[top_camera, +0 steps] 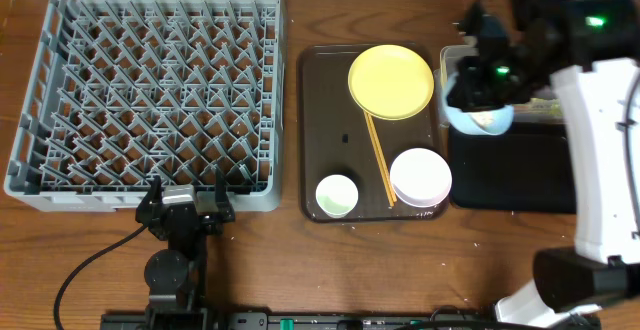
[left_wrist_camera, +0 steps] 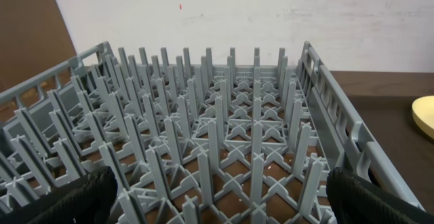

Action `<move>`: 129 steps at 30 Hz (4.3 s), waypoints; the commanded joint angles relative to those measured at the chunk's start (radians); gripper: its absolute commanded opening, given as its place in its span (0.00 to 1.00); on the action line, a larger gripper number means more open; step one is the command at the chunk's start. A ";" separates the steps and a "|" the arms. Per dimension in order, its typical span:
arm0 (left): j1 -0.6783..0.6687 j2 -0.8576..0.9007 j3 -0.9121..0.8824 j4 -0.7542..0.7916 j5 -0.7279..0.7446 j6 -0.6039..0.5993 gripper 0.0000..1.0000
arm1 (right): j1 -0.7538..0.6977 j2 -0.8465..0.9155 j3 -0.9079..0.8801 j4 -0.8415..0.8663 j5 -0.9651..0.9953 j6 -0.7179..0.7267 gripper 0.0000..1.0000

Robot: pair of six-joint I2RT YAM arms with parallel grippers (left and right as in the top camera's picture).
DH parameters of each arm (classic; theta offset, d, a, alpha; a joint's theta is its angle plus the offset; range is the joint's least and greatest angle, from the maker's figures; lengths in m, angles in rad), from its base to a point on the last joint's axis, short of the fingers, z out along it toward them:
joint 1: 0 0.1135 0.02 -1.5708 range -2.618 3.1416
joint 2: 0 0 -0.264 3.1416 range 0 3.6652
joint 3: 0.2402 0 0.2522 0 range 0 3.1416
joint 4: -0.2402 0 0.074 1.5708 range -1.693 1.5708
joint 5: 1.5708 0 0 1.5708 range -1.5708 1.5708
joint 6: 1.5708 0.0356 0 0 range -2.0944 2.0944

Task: Sort waste into correct bins and load items into the dishwasher
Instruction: 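Lift the light-blue bowl and carry it over the black tray, then tip the light-blue bowl to pour the rice onto the black tray, then carry the emptied bowl back and set it on the brown tray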

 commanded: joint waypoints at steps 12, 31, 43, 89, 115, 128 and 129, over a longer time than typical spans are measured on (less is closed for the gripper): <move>0.005 -0.005 -0.020 -0.039 -0.005 0.010 0.99 | -0.416 -0.217 -0.591 0.240 -0.458 -0.306 0.01; 0.005 -0.005 -0.020 -0.039 -0.005 0.010 0.99 | -0.717 -0.159 -1.095 0.630 -0.849 -0.419 0.01; 0.005 -0.005 -0.020 -0.039 -0.005 0.010 0.99 | -0.747 -0.016 -1.123 0.626 -1.014 -0.526 0.01; 0.005 -0.005 -0.020 -0.039 -0.005 0.010 0.99 | -0.892 -0.015 -1.123 0.615 -1.088 -0.121 0.01; 0.005 -0.005 -0.020 -0.039 -0.005 0.010 0.99 | -0.277 -0.319 -0.584 0.582 -0.357 0.131 0.01; 0.005 -0.005 -0.020 -0.039 -0.005 0.010 0.99 | 0.411 -0.136 -0.547 0.837 0.256 0.242 0.01; 0.005 -0.005 -0.020 -0.039 -0.005 0.010 0.99 | 0.435 -0.108 -0.547 0.845 0.272 0.242 0.01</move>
